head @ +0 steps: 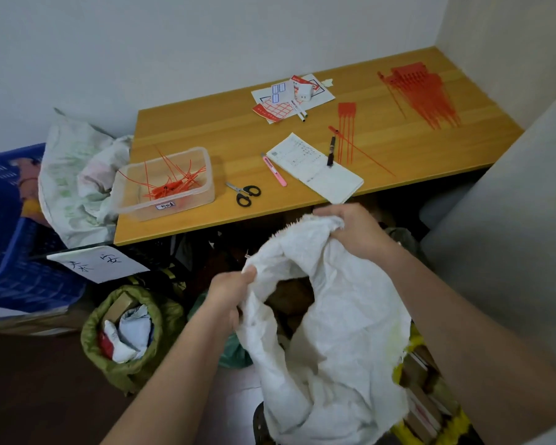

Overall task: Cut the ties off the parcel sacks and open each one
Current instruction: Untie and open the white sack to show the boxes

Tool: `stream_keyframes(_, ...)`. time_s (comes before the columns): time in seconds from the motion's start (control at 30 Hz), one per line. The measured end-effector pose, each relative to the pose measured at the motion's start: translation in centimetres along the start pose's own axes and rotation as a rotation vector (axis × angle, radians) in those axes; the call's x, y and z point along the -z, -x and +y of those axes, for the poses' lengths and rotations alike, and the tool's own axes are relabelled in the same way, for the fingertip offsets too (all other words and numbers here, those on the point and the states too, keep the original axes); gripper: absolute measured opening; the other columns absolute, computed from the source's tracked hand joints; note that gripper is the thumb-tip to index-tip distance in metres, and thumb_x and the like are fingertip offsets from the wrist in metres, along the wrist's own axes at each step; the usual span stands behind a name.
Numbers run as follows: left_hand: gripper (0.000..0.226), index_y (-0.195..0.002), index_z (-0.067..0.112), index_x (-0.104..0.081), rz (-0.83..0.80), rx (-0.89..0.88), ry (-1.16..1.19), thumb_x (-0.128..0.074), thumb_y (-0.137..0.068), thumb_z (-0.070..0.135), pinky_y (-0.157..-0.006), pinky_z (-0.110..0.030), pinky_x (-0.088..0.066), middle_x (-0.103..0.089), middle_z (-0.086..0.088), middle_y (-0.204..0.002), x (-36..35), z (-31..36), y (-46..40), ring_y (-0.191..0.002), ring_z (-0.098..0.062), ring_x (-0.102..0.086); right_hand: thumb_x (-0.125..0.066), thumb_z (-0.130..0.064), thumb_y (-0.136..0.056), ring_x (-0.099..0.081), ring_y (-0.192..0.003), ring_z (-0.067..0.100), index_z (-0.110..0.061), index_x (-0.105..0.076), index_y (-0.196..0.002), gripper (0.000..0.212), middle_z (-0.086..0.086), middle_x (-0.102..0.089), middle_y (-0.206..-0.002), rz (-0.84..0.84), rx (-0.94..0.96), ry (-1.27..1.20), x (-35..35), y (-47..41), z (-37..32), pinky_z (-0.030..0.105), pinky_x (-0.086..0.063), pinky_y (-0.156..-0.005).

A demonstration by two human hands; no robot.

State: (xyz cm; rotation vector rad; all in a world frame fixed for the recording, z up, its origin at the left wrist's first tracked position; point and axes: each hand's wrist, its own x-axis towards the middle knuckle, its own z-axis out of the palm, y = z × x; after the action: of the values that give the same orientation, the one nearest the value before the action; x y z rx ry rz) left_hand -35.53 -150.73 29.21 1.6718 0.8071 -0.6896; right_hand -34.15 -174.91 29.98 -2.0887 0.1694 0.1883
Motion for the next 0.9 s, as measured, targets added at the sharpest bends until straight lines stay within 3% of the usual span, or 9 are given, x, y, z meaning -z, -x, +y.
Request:
stream_keyframes(0.07,0.031,-0.105,0.001,-0.066,0.000,0.035,-0.026,-0.064,-0.091,0.030,-0.083,-0.045,-0.054,-0.069,-0.017,-0.103,-0.3,-2.5,-0.9,-0.094,-0.034,-0.066,-0.064,-0.004,-0.090,-0.058,-0.113,0.017,-0.014,-0.066,-0.123,0.034,0.004,-0.065,-0.123,-0.079,-0.093,-0.030,-1.1,1.2,2.2,0.029,-0.045,-0.098)
stream_keyframes(0.23,0.026,-0.101,0.004,-0.069,-0.013,-0.001,-0.059,-0.065,-0.091,0.028,-0.081,-0.048,-0.054,-0.070,-0.022,-0.098,-0.1,-4.6,-1.9,-0.086,-0.033,-0.066,-0.073,-0.007,-0.083,-0.060,-0.103,0.009,-0.021,-0.067,-0.117,0.037,-0.003,-0.065,-0.114,-0.187,-0.210,-0.136,-2.3,3.3,5.8,0.008,-0.043,-0.074)
stream_keyframes(0.33,0.025,-0.102,0.008,-0.067,0.030,-0.074,-0.098,-0.067,-0.090,0.029,-0.071,-0.045,-0.051,-0.067,-0.023,-0.093,0.9,-4.6,-2.3,-0.078,-0.029,-0.057,-0.079,-0.012,-0.078,-0.056,-0.113,0.009,-0.022,-0.065,-0.125,0.050,-0.012,-0.060,-0.118,-0.309,-0.230,-0.092,-2.4,4.0,6.6,0.020,-0.046,-0.088)
stream_keyframes(0.4,0.024,-0.101,0.008,-0.067,0.017,-0.114,-0.150,-0.066,-0.090,0.029,-0.067,-0.040,-0.044,-0.061,-0.018,-0.086,1.4,-4.6,-2.5,-0.076,-0.027,-0.053,-0.081,-0.014,-0.076,-0.058,-0.107,0.003,-0.026,-0.065,-0.123,0.051,-0.019,-0.063,-0.111,-0.367,-0.259,-0.091,-2.4,4.5,6.8,0.024,-0.048,-0.090)
stream_keyframes(0.57,0.019,-0.100,0.004,-0.069,-0.023,-0.169,-0.235,-0.065,-0.091,0.020,-0.069,-0.032,-0.053,-0.070,-0.016,-0.094,2.6,-4.6,-3.4,-0.077,-0.026,-0.065,-0.066,-0.022,-0.091,-0.069,-0.096,0.009,-0.024,-0.071,-0.114,0.023,-0.006,-0.073,-0.107,-0.288,-0.353,-0.303,-2.1,5.8,8.4,0.024,-0.055,-0.080)
stream_keyframes(0.7,0.020,-0.094,0.004,-0.070,-0.069,-0.212,-0.351,-0.063,-0.092,0.022,-0.076,-0.039,-0.053,-0.070,-0.012,-0.088,2.4,-4.0,-4.7,-0.080,-0.029,-0.065,-0.054,-0.033,-0.098,-0.067,-0.096,0.006,-0.028,-0.066,-0.117,0.023,-0.007,-0.068,-0.114,-0.217,-0.491,-0.402,-3.1,7.1,9.0,0.020,-0.055,-0.076)
stream_keyframes(0.77,0.023,-0.107,0.004,-0.068,0.027,-0.370,-0.585,-0.060,-0.092,0.020,-0.084,-0.045,-0.050,-0.065,-0.013,-0.100,1.5,-3.6,-5.7,-0.090,-0.028,-0.060,-0.052,-0.039,-0.098,-0.062,-0.092,-0.003,-0.035,-0.064,-0.110,0.018,-0.020,-0.063,-0.110,-0.183,-0.493,-0.346,-3.6,7.3,8.7,0.013,-0.050,-0.068)
stream_keyframes(0.83,0.036,-0.124,0.017,-0.059,0.137,-0.640,-0.821,-0.059,-0.089,0.016,-0.102,-0.046,-0.039,-0.052,-0.006,-0.125,0.4,-3.0,-6.0,-0.116,-0.027,-0.048,-0.052,-0.041,-0.098,-0.057,-0.102,0.000,-0.030,-0.060,-0.124,0.029,-0.019,-0.059,-0.116,-0.125,-0.462,-0.317,-4.0,7.3,8.7,0.017,-0.048,-0.077)
stream_keyframes(0.9,0.049,-0.130,0.026,-0.053,-0.027,-1.003,-0.821,-0.060,-0.082,0.019,-0.110,-0.044,-0.027,-0.047,0.002,-0.133,-0.9,-2.2,-5.5,-0.127,-0.021,-0.038,-0.054,-0.039,-0.097,-0.056,-0.103,0.000,-0.027,-0.058,-0.130,0.035,-0.019,-0.059,-0.118,-0.057,-0.436,-0.328,-4.3,7.3,8.6,0.012,-0.047,-0.076)
